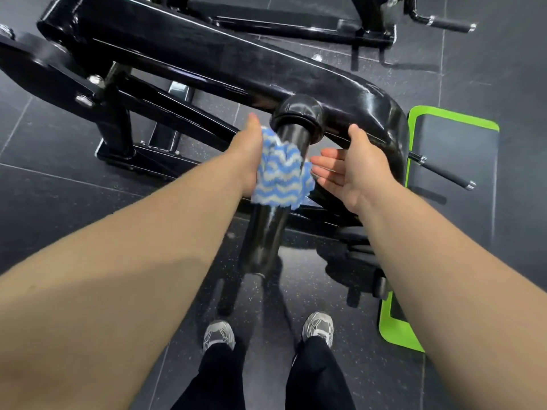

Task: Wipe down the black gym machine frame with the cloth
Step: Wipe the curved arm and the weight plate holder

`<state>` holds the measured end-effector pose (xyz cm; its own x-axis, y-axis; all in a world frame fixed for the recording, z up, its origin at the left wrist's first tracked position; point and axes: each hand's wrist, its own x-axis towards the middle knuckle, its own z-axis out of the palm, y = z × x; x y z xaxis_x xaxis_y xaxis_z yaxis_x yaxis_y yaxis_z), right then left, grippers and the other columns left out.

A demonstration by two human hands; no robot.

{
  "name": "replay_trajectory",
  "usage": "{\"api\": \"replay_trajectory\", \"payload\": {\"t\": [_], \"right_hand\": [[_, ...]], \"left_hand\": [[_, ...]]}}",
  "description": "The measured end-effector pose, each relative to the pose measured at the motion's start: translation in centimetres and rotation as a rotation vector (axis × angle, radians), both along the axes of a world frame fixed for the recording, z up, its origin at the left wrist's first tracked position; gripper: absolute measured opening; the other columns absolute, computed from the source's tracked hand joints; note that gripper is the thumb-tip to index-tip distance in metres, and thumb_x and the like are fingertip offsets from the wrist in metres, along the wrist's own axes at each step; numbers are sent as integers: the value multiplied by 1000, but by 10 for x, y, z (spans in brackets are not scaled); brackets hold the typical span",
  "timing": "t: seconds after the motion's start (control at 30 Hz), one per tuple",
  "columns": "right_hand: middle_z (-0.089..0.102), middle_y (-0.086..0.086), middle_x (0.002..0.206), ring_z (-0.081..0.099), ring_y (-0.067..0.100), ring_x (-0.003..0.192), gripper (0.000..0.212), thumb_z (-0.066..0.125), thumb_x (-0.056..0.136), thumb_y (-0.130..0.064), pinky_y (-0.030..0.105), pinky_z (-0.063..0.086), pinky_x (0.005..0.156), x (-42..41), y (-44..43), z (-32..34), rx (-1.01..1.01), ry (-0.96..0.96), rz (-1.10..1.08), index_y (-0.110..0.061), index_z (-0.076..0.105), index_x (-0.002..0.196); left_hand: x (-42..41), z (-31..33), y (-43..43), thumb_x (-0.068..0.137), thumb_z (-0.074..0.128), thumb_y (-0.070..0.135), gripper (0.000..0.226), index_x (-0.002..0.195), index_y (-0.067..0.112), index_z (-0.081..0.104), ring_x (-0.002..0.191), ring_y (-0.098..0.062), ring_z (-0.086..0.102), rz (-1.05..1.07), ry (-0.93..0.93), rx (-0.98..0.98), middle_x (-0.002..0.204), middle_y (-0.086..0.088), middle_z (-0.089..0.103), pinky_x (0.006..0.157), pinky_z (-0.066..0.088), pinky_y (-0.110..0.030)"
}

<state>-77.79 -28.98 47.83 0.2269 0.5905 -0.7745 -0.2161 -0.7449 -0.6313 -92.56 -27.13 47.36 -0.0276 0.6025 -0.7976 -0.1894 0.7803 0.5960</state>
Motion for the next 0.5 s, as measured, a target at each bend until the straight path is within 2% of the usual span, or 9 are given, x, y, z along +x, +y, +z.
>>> {"api": "replay_trajectory", "payload": {"t": [0.03, 0.13, 0.17, 0.23, 0.33, 0.37, 0.4, 0.47, 0.5], "right_hand": [[73, 9, 81, 70, 22, 82, 53, 38, 97, -53, 34, 56, 76, -1, -2, -1, 15, 10, -11, -6, 63, 95], [72, 9, 81, 68, 20, 77, 51, 36, 99, -50, 32, 56, 75, -10, -9, -2, 39, 21, 7, -7, 62, 91], [72, 9, 82, 68, 21, 80, 52, 35, 99, -50, 32, 55, 77, -12, -10, -3, 34, 28, 10, -8, 62, 90], [72, 8, 85, 68, 22, 87, 53, 33, 100, -52, 31, 55, 76, -16, -14, -5, 4, 41, 16, -8, 63, 92], [73, 9, 90, 68, 21, 88, 55, 31, 100, -52, 30, 54, 75, -16, -22, -11, -29, 37, 57, -9, 64, 96], [73, 9, 89, 67, 21, 87, 55, 31, 100, -52, 30, 54, 76, -15, -26, -13, -37, 28, 60, -9, 64, 94], [73, 8, 89, 66, 21, 88, 54, 30, 100, -52, 31, 53, 77, -13, -29, -15, -47, 19, 63, -10, 64, 92], [73, 7, 89, 66, 22, 92, 55, 28, 100, -52, 33, 52, 79, -10, -34, -18, -85, 32, 58, -11, 64, 91], [73, 7, 89, 66, 22, 92, 57, 27, 100, -53, 34, 52, 80, -8, -37, -20, -103, 60, 45, -11, 64, 91]], "left_hand": [[1, 3, 3, 99, 30, 57, 62, 116, 5, 60, 60, -23, 68, -32, -44, -2, 74, -11, 71, 58, 55, -29], [-4, 7, -17, 94, 31, 66, 67, 113, 10, 62, 66, -22, 70, -215, -18, -26, 92, -11, 73, 65, 55, -31], [-7, 6, -29, 93, 30, 68, 70, 110, 9, 62, 67, -22, 70, -252, 18, -43, 91, -10, 74, 66, 54, -30], [-16, 10, -70, 93, 28, 68, 70, 102, 9, 63, 63, -20, 69, -312, 91, -114, 79, -7, 74, 64, 51, -28], [-24, 6, -94, 91, 30, 70, 74, 116, 8, 61, 86, -30, 68, -323, 169, -194, 101, -15, 71, 81, 54, -38], [-24, 4, -84, 92, 30, 69, 74, 118, 7, 60, 89, -32, 68, -308, 158, -208, 102, -17, 70, 85, 54, -42], [-21, 1, -71, 93, 30, 67, 73, 115, 5, 60, 86, -32, 69, -279, 141, -202, 96, -18, 70, 83, 55, -43], [-11, -2, -37, 96, 29, 60, 63, 107, 6, 59, 70, -27, 68, -142, 64, -166, 75, -15, 69, 65, 55, -33], [-5, -1, -22, 98, 29, 57, 58, 109, 8, 58, 68, -25, 66, -76, -10, -147, 73, -13, 68, 59, 51, -30]]}}
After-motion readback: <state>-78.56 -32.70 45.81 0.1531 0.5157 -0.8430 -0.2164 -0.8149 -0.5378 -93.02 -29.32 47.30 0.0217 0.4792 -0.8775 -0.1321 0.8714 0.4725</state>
